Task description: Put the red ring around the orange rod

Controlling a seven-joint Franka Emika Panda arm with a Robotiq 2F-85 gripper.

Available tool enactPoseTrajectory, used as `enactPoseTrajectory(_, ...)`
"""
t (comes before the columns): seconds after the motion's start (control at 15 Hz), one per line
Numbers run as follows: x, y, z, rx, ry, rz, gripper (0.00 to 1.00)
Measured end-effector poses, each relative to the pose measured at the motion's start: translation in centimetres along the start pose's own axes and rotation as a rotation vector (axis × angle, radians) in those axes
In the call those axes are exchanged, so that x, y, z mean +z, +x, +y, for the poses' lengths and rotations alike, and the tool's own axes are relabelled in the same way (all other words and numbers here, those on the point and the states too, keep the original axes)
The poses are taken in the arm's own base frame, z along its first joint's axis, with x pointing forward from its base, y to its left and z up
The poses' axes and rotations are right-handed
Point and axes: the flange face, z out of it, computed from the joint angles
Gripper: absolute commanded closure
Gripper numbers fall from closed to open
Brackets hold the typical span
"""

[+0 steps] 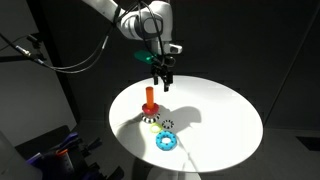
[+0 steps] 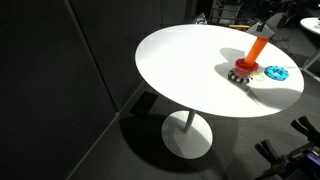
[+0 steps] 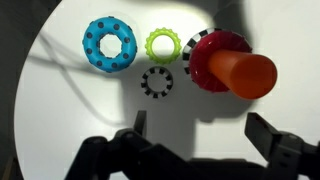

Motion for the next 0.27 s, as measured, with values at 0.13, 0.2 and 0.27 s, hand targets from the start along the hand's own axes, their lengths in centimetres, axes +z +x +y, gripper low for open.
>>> enactPoseTrajectory(0.13, -0.08, 0.01, -0.13, -0.002, 0.0, 0.0, 0.0)
enactPoseTrajectory(0.2, -0.1, 0.0, -0.15, -0.002, 0.0, -0.002, 0.0)
enactPoseTrajectory(0.27, -0.13, -0.01, -0.16, -0.003, 0.0, -0.005, 0.0)
